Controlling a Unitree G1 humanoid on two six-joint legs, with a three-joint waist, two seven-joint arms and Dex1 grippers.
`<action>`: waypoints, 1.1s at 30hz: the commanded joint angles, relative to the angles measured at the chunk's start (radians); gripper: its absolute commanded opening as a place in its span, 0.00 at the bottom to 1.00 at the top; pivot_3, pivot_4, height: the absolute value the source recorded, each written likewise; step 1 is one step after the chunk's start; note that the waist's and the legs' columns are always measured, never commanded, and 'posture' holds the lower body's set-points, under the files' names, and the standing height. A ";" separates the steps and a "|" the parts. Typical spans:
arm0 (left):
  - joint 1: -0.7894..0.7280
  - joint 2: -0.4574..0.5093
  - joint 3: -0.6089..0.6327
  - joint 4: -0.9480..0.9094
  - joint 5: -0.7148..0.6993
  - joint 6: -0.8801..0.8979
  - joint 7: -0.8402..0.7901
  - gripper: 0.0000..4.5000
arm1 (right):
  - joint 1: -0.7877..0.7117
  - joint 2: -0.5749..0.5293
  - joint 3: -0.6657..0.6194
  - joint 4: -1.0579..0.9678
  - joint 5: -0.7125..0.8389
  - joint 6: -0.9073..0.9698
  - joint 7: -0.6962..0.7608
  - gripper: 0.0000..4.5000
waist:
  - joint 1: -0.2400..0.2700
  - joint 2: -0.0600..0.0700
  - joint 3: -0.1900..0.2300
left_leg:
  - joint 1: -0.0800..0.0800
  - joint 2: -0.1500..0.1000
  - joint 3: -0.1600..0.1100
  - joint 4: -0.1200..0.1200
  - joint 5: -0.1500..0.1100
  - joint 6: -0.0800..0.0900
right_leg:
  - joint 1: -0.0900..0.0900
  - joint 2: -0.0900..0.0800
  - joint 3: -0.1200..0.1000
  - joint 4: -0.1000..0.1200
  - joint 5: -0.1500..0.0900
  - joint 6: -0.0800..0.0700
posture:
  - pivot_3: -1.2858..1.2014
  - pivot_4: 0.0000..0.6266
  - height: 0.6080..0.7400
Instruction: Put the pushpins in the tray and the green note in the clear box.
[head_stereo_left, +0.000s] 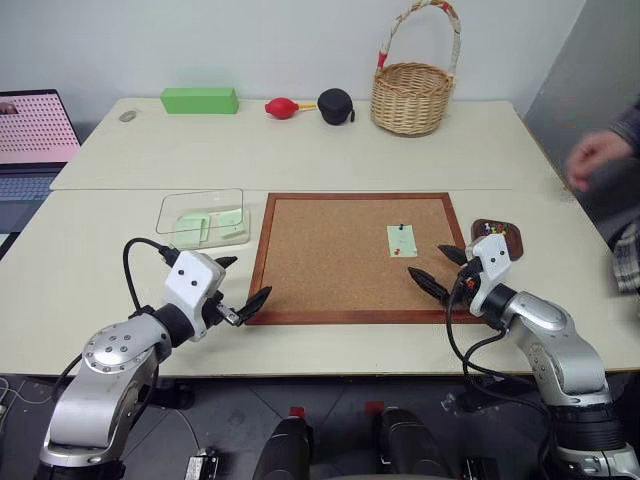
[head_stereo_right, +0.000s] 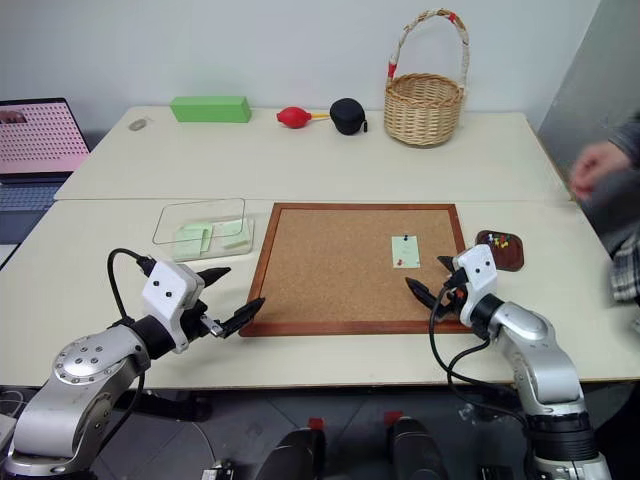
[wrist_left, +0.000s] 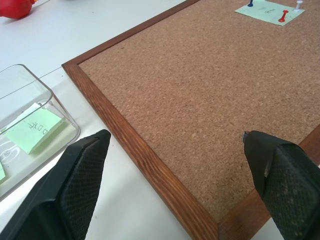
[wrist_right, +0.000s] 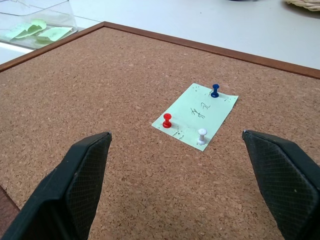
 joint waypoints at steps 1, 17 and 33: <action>-0.014 -0.008 0.018 -0.025 -0.029 -0.015 -0.006 1.00 | -0.004 0.000 -0.028 -0.013 0.019 -0.022 0.004 0.99 | 0.000 0.000 0.000 | 0.000 0.000 0.000 0.000 0.000 0.000 | 0.000 0.000 0.000 0.000 0.000 0.000 | 0.52 0.24 1.00; -0.060 -0.001 0.039 0.001 -0.121 0.019 -0.062 1.00 | -0.003 -0.016 -0.018 0.018 0.018 -0.060 0.031 0.99 | 0.000 0.000 0.000 | 0.000 0.000 0.000 0.000 0.000 0.000 | 0.000 0.000 0.000 0.000 0.000 0.000 | 0.52 0.24 1.00; -0.169 -0.020 -0.114 0.105 -0.088 -0.071 -0.171 0.64 | 0.012 -0.009 0.004 -0.073 0.013 -0.021 0.001 1.00 | 0.001 0.000 0.000 | 0.000 0.000 0.000 0.000 0.000 0.000 | 0.000 0.000 0.000 0.000 0.000 0.000 | 0.52 0.24 1.00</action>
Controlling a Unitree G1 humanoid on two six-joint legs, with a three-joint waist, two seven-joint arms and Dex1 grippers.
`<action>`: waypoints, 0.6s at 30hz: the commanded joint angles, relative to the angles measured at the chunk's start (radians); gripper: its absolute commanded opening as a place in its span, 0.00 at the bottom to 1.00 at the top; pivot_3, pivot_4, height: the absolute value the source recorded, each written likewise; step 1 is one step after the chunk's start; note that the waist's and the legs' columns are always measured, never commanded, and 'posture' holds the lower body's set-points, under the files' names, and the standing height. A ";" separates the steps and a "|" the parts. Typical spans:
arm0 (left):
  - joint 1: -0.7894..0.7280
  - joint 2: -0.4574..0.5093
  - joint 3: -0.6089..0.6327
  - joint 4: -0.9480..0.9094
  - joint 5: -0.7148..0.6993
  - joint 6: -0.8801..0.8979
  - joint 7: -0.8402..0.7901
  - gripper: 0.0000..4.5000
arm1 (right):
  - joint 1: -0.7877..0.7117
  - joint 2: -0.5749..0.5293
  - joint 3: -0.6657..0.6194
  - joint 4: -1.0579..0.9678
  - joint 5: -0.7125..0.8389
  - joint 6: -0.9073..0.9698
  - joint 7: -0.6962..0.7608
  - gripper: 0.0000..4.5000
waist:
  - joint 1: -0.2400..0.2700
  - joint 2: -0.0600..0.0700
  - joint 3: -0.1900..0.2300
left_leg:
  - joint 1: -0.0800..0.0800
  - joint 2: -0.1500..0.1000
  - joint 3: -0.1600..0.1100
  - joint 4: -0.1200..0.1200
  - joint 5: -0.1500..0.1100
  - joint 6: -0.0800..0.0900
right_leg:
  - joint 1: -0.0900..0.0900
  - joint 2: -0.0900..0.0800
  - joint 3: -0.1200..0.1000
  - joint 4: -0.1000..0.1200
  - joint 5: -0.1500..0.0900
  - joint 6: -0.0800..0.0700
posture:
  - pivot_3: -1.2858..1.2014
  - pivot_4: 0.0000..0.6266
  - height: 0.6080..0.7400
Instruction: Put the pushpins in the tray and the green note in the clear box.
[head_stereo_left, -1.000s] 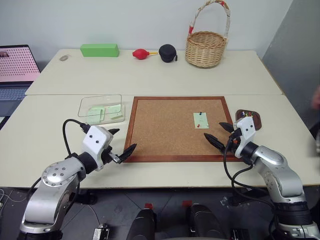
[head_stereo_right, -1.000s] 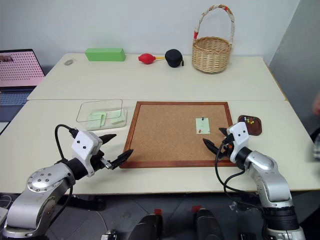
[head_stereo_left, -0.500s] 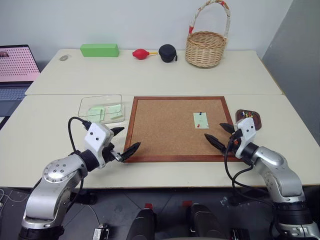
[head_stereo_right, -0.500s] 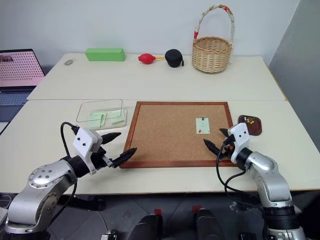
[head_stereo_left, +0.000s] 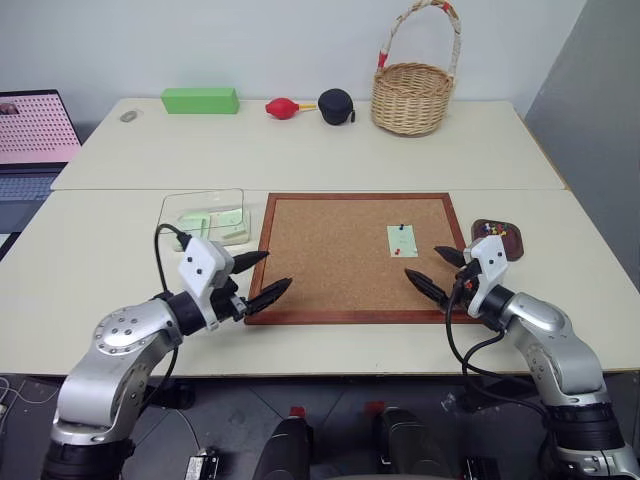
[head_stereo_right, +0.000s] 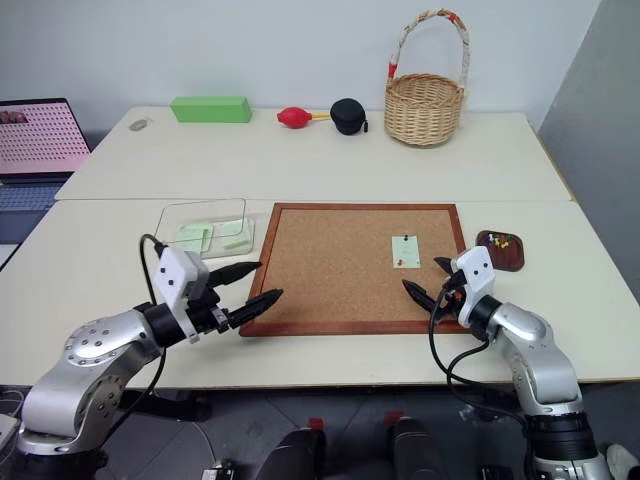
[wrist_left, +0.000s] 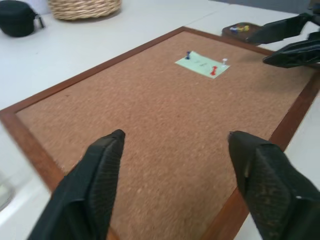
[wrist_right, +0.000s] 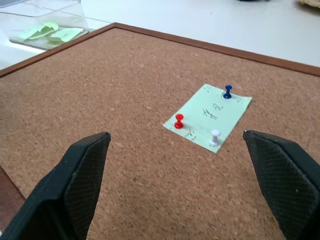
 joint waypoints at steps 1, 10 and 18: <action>-0.065 -0.002 -0.079 0.062 0.069 -0.071 -0.022 0.60 | 0.012 -0.005 -0.006 -0.082 0.002 0.007 -0.019 1.00 | 0.001 0.000 0.000 | 0.000 0.000 0.000 0.000 0.000 0.000 | 0.000 0.000 0.000 0.000 0.000 0.000 | 0.52 0.24 1.00; -0.198 -0.084 -0.268 0.282 0.243 -0.188 -0.004 0.22 | -0.022 -0.006 0.037 -0.088 -0.015 0.039 -0.041 1.00 | 0.001 0.000 0.000 | 0.000 0.000 0.000 0.000 0.000 0.000 | 0.000 0.000 0.000 0.000 0.001 0.002 | 0.52 0.24 1.00; -0.341 -0.165 -0.306 0.377 0.242 -0.175 -0.040 0.01 | -0.086 -0.016 0.038 -0.053 -0.018 0.066 -0.028 1.00 | 0.000 0.000 0.000 | -0.001 -0.001 -0.001 0.000 0.000 0.000 | 0.000 0.000 -0.001 0.000 0.003 0.006 | 0.52 0.24 1.00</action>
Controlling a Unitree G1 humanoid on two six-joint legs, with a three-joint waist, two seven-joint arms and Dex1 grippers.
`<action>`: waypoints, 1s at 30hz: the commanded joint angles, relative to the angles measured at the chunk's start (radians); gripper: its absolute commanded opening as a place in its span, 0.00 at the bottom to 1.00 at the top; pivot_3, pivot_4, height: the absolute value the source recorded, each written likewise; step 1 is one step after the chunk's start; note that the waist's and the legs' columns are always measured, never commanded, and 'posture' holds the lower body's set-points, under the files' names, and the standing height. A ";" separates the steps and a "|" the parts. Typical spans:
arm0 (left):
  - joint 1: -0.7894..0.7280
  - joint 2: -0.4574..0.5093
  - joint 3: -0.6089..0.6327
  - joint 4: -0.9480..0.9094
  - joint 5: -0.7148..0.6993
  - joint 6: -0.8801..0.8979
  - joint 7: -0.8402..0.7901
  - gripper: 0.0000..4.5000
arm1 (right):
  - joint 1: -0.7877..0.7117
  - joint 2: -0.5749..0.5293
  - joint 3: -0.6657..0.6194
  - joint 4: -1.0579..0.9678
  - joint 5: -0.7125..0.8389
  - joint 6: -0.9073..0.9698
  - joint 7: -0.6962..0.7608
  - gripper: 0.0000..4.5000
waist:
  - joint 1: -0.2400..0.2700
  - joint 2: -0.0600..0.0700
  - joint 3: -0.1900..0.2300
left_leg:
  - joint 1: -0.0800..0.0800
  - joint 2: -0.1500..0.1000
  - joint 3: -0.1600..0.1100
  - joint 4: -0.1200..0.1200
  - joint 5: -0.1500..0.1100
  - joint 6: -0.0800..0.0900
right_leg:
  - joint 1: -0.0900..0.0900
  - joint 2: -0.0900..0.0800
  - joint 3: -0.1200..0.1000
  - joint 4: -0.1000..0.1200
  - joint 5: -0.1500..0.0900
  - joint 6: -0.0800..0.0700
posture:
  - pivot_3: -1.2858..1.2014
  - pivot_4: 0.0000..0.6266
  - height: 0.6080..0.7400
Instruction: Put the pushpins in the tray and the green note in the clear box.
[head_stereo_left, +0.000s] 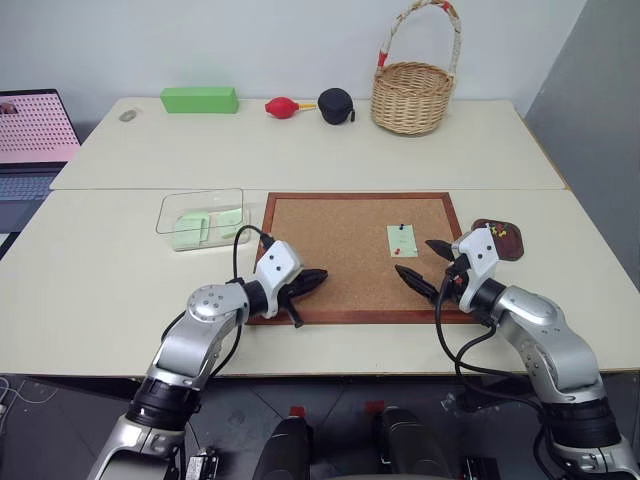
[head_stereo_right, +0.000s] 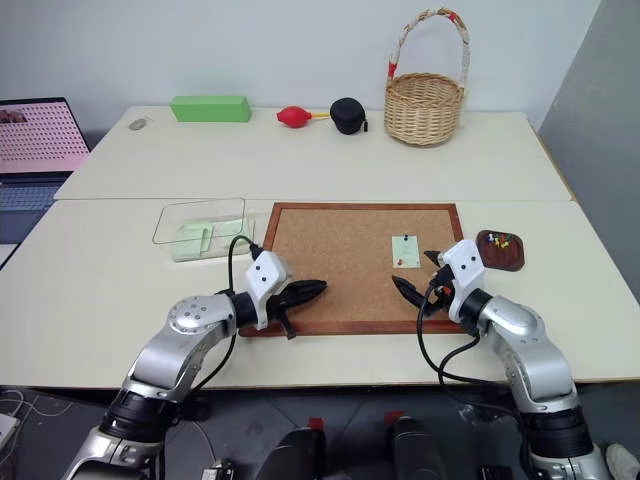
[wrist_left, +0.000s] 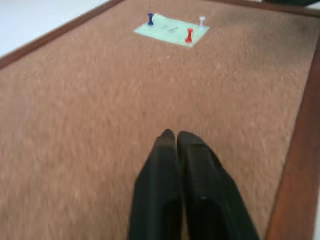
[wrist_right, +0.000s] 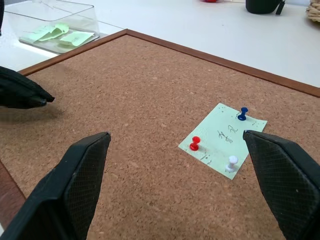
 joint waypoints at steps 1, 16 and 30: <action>-0.066 -0.022 0.001 0.014 -0.019 -0.009 -0.039 0.01 | -0.045 -0.013 -0.010 0.004 0.002 0.002 0.010 1.00 | 0.000 0.000 0.000 | 0.000 0.000 0.000 0.000 0.000 0.000 | 0.000 0.000 0.000 0.000 0.000 0.000 | 0.52 0.24 1.00; -0.108 -0.097 -0.054 0.213 0.012 -0.058 -0.130 0.01 | -0.206 0.000 0.026 0.226 -0.049 -0.039 0.040 1.00 | -0.002 0.000 0.000 | 0.000 0.000 0.000 0.000 0.000 0.000 | 0.000 0.000 0.000 0.000 0.000 0.000 | 0.52 0.24 1.00; -0.103 -0.084 -0.052 0.226 0.041 -0.063 -0.148 0.00 | -0.554 0.047 0.114 0.866 -0.236 -0.305 0.083 0.91 | -0.003 0.000 0.000 | 0.001 -0.001 0.001 0.000 0.000 0.000 | 0.000 0.000 0.001 0.001 0.001 0.000 | 0.52 0.24 1.00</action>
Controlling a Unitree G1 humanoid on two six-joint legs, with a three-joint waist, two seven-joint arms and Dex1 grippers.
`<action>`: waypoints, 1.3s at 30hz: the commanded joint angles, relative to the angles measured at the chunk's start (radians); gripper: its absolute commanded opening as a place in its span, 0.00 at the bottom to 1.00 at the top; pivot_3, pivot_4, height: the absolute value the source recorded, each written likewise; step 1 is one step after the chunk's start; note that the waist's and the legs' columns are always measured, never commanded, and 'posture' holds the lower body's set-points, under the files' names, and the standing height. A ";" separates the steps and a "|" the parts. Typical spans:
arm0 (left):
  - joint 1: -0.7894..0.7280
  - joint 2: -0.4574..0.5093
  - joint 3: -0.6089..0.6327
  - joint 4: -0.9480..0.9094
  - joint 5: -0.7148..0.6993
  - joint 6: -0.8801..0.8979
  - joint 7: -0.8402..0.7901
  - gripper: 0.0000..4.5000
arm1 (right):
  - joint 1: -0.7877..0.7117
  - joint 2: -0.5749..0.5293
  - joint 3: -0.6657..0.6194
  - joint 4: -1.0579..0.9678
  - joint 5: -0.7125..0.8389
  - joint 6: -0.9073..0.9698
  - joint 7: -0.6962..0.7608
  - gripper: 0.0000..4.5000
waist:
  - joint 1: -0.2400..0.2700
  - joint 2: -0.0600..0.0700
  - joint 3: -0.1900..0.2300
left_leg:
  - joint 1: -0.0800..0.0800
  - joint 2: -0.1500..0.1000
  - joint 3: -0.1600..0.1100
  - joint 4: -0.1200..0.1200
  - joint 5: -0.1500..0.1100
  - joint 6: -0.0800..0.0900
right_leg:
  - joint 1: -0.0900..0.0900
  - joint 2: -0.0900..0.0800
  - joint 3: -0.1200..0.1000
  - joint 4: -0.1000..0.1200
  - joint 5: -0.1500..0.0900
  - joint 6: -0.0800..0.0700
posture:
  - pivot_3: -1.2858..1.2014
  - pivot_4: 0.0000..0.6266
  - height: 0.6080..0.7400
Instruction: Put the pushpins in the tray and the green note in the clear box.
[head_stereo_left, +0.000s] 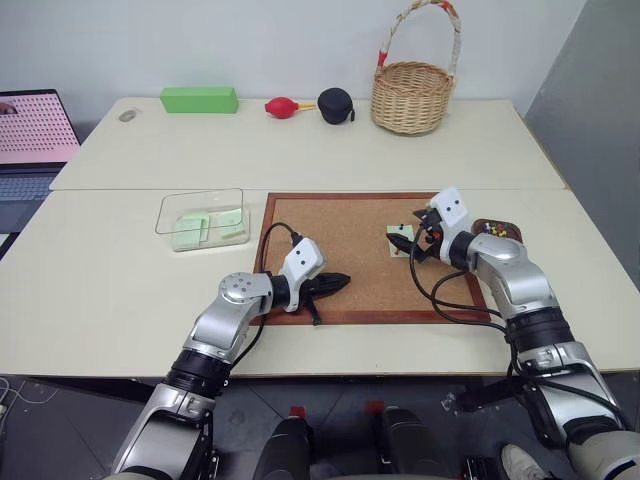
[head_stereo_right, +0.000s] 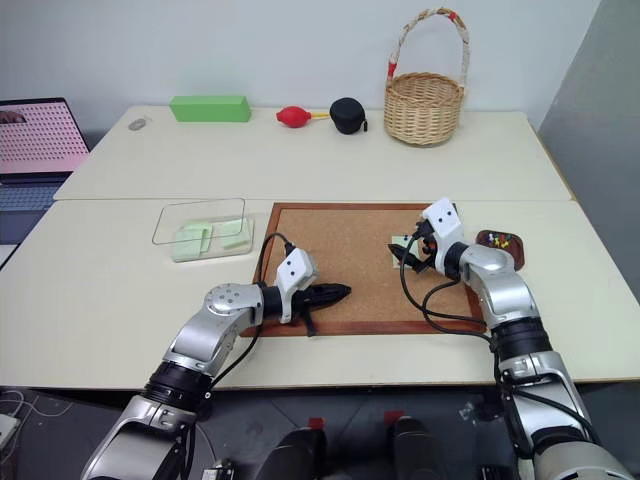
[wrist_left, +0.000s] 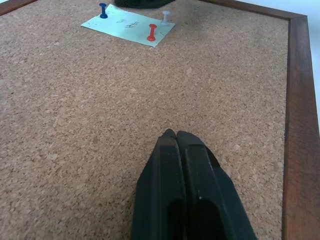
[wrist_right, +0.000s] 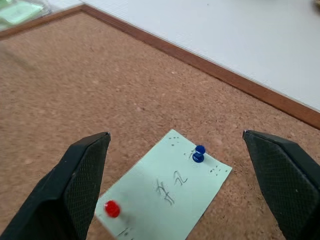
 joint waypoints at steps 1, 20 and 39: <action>0.005 0.006 -0.001 -0.015 0.015 -0.010 0.001 0.00 | -0.070 0.001 0.012 0.130 -0.064 -0.125 -0.007 0.87 | 0.000 0.000 0.000 | 0.000 0.000 0.000 0.000 0.000 0.000 | 0.000 0.000 0.000 0.000 0.000 0.000 | 0.52 0.24 1.00; 0.006 0.008 -0.006 -0.006 0.031 -0.014 -0.012 0.00 | -0.100 0.032 -0.022 0.204 -0.097 -0.214 -0.002 0.01 | -0.001 0.000 0.000 | 0.000 0.000 0.000 0.000 0.000 0.000 | 0.000 0.000 0.000 0.001 0.000 0.000 | 0.52 0.24 1.00; 0.021 0.032 -0.037 -0.001 0.055 0.024 -0.031 0.00 | -0.051 0.006 -0.100 -0.014 -0.012 -0.077 -0.001 0.01 | -0.003 0.001 0.000 | 0.001 0.000 0.000 0.000 0.000 0.000 | 0.000 0.000 0.000 0.001 0.000 0.000 | 0.52 0.24 1.00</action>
